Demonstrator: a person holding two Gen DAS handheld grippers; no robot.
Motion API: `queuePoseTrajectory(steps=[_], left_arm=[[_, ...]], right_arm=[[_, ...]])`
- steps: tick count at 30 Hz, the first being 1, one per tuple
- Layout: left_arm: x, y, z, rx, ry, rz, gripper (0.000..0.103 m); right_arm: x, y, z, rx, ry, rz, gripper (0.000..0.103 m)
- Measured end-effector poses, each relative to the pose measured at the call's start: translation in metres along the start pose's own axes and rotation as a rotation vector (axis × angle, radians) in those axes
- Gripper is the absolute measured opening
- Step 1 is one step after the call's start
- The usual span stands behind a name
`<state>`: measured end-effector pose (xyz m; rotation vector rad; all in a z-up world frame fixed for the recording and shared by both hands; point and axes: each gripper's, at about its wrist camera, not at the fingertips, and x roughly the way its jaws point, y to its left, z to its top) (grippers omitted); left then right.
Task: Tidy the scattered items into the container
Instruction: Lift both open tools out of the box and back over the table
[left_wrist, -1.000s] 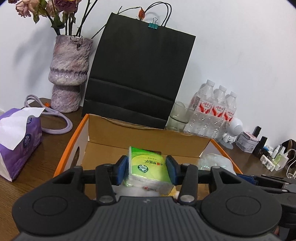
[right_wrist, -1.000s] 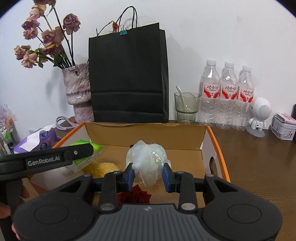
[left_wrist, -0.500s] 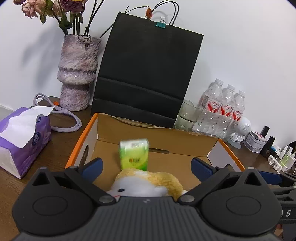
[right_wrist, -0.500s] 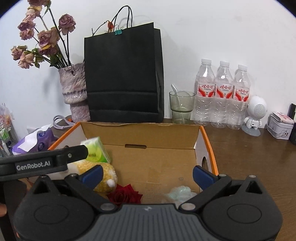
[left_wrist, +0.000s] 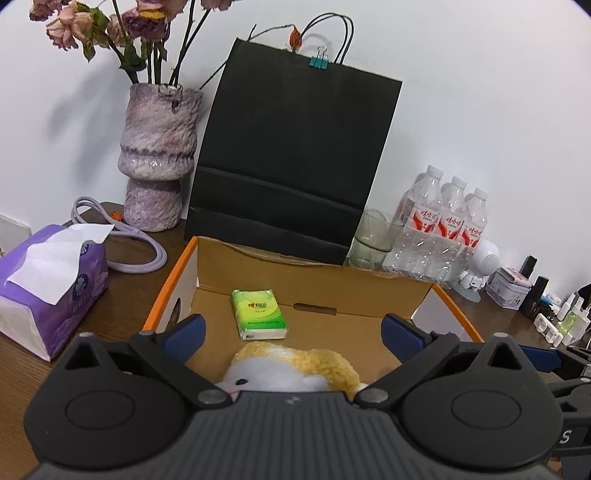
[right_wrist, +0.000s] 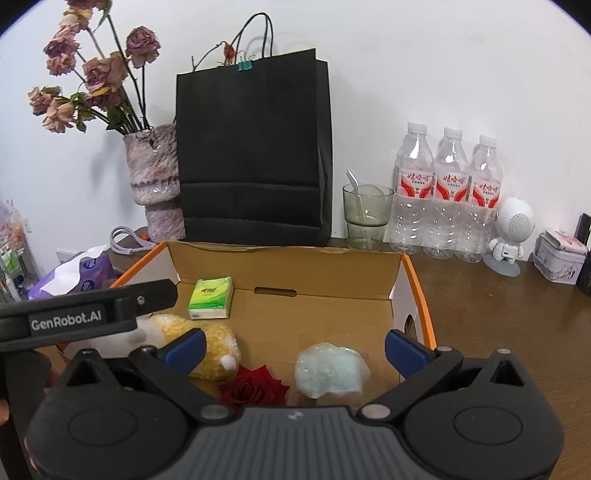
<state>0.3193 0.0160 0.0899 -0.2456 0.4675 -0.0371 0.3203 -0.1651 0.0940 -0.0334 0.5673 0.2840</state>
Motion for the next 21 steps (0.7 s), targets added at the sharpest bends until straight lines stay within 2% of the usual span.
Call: queuePoseTrajectory(steps=[10, 21], left_arm=[[-0.035, -0.003, -0.004, 0.029, -0.011, 0.007, 0.103], [-0.094, -0.010, -0.008, 0.058, -0.042, 0.012, 0.103]], right_arm=[[-0.029, 0.008, -0.003, -0.015, -0.023, -0.004, 0.103], [-0.084, 0.021, -0.016, -0.020, -0.052, -0.004, 0.103]])
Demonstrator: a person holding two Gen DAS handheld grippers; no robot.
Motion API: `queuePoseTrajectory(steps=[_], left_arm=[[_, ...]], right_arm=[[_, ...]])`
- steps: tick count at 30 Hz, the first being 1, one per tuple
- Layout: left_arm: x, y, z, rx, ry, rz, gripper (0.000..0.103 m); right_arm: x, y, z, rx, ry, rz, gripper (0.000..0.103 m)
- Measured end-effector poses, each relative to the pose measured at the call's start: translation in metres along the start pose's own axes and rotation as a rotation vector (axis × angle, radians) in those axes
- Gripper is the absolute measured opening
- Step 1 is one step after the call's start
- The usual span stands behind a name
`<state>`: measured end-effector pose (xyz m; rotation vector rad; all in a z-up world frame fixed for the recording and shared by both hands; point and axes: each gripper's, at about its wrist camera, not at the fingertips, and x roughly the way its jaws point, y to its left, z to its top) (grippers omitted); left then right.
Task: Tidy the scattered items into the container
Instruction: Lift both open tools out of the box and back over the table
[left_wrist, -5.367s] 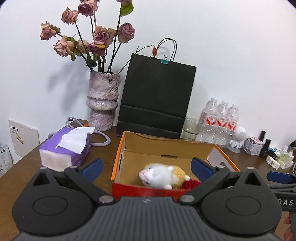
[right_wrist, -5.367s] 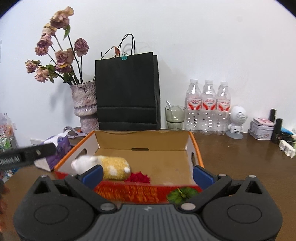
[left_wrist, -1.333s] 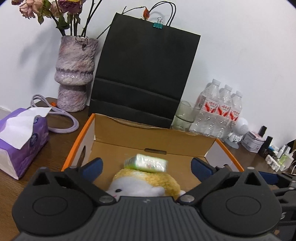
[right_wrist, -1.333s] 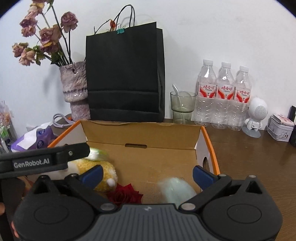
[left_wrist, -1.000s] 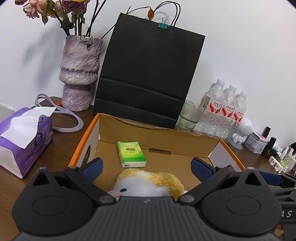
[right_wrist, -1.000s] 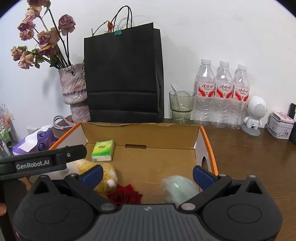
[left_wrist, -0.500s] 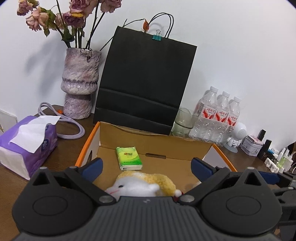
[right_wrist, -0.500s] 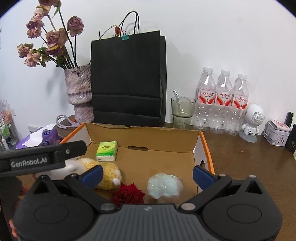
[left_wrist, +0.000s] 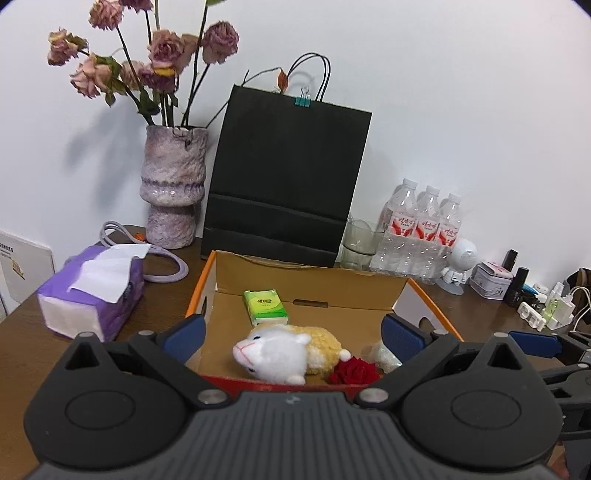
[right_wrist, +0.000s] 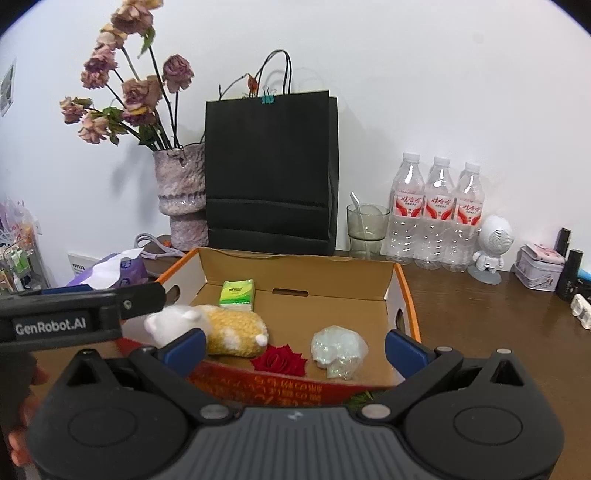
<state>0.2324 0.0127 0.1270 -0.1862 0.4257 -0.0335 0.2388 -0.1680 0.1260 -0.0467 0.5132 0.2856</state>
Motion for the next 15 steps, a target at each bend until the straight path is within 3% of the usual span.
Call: queuePoseTrajectory(steps=[15], left_arm=[[-0.074, 0.002, -0.018, 0.041, -0.011, -0.008, 0.103]], right_arm=[[-0.077, 0.004, -0.031, -0.010, -0.035, -0.010, 0.103]])
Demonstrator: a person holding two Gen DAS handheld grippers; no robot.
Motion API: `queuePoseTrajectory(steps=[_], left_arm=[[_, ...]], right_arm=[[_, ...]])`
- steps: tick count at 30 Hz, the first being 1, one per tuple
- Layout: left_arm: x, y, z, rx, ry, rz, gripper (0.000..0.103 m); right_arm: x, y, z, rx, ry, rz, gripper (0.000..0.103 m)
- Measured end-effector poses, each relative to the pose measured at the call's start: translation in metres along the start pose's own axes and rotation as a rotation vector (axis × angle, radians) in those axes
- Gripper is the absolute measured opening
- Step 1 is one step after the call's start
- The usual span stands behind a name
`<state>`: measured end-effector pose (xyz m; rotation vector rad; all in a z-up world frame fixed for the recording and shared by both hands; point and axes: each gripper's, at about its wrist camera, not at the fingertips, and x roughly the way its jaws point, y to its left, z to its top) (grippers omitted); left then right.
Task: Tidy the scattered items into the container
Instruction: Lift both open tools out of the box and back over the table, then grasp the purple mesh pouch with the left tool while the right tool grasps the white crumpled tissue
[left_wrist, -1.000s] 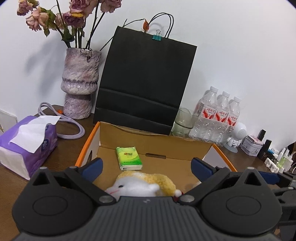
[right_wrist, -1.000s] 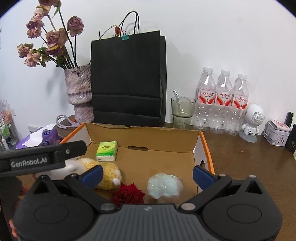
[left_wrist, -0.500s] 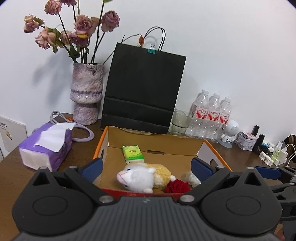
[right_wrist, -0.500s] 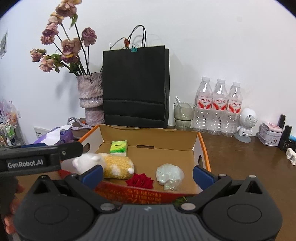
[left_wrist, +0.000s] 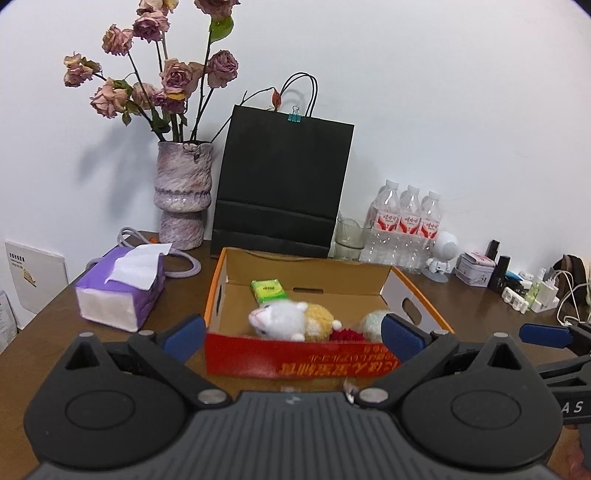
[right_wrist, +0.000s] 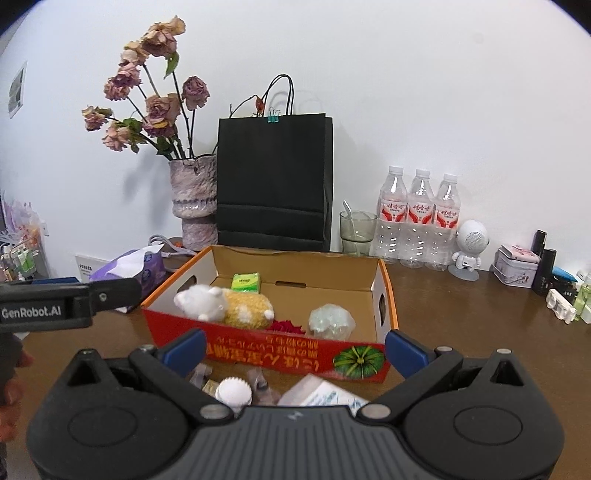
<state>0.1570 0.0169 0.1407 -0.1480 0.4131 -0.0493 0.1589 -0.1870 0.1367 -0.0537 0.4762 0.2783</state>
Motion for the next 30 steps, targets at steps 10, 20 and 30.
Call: queuePoseTrajectory(steps=[10, 20, 30], left_arm=[[-0.027, 0.018, -0.037, 0.042, 0.082, 0.018, 0.103], [-0.018, 0.026, -0.094, 0.083, 0.242, 0.002, 0.103], [0.020, 0.010, -0.122, 0.149, 0.352, 0.009, 0.103]], right_arm=[[-0.029, -0.011, -0.054, -0.007, 0.039, -0.013, 0.103], [-0.021, -0.026, -0.115, 0.029, 0.153, -0.043, 0.103], [-0.010, -0.035, -0.129, 0.057, 0.168, -0.071, 0.103]])
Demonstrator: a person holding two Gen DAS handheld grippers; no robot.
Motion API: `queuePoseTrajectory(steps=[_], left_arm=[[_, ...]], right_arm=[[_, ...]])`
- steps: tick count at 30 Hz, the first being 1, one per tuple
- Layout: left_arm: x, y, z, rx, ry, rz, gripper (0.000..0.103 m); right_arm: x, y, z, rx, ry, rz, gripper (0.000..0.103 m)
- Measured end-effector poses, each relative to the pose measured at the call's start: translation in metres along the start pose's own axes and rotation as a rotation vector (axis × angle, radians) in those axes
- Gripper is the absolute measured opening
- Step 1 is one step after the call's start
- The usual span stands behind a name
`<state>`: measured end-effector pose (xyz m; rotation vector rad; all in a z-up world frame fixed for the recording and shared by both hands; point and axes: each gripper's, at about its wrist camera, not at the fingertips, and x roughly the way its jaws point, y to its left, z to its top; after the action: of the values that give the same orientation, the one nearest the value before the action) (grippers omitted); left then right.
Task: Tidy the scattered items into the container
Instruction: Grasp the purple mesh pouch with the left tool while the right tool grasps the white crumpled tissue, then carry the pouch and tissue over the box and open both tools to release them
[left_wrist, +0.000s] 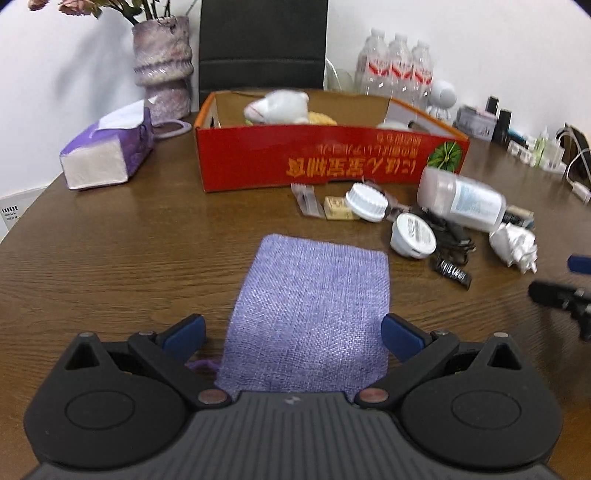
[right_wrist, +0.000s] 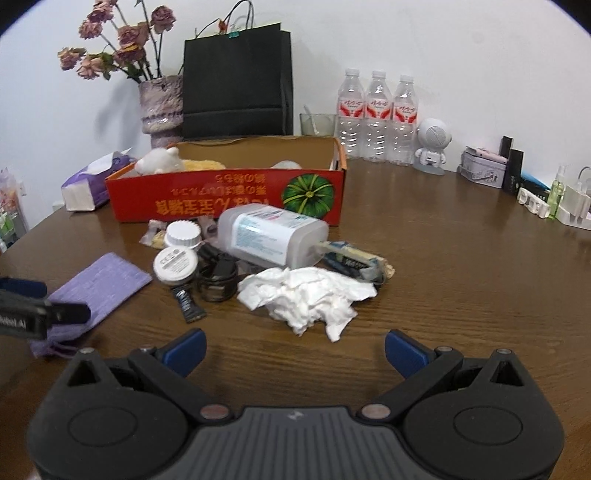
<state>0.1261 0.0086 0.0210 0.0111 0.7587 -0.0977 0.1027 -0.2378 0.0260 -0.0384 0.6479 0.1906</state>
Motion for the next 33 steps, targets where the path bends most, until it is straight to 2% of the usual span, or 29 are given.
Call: queuePoseTrajectory(steps=[7, 9, 12, 13, 14, 15, 16, 17, 18, 19, 26, 33], left_arm=[[0.009, 0.001, 0.004, -0.022, -0.034, 0.013, 0.101], [0.009, -0.002, 0.004, -0.005, -0.051, 0.033, 0.092], [0.007, -0.002, 0.004, 0.000, -0.073, 0.030, 0.073], [0.006, -0.002, 0.004, 0.005, -0.079, 0.025, 0.063], [0.005, -0.002, 0.004, 0.007, -0.084, 0.020, 0.046], [0.004, -0.002, 0.004, 0.015, -0.092, 0.013, 0.038], [0.003, -0.002, 0.004, 0.019, -0.098, -0.006, 0.024], [0.003, -0.001, 0.004, 0.014, -0.099, -0.014, 0.019], [0.003, -0.001, 0.003, 0.008, -0.101, -0.019, 0.012], [0.003, 0.000, 0.004, -0.002, -0.101, -0.029, 0.009], [-0.001, 0.005, 0.004, -0.039, -0.122, -0.062, 0.007], [-0.018, 0.004, 0.011, -0.037, -0.185, -0.081, 0.007]], right_arm=[[0.015, -0.011, 0.017, 0.032, -0.033, -0.016, 0.103], [0.021, -0.012, 0.021, 0.036, -0.032, -0.003, 0.100], [0.032, -0.009, 0.025, 0.024, -0.008, 0.007, 0.085], [0.036, -0.008, 0.025, 0.018, 0.006, 0.009, 0.071], [0.040, -0.007, 0.024, 0.014, 0.023, 0.011, 0.048], [0.042, -0.005, 0.022, 0.014, 0.041, 0.014, 0.036], [0.043, -0.005, 0.021, 0.014, 0.043, 0.007, 0.023], [0.042, -0.004, 0.020, 0.010, 0.031, -0.002, 0.021], [0.039, -0.005, 0.019, 0.018, 0.029, 0.015, 0.020], [0.036, -0.006, 0.018, 0.029, 0.025, 0.033, 0.020], [0.012, -0.008, 0.015, 0.032, -0.029, 0.023, 0.020], [-0.007, -0.009, 0.022, 0.035, -0.081, 0.039, 0.020]])
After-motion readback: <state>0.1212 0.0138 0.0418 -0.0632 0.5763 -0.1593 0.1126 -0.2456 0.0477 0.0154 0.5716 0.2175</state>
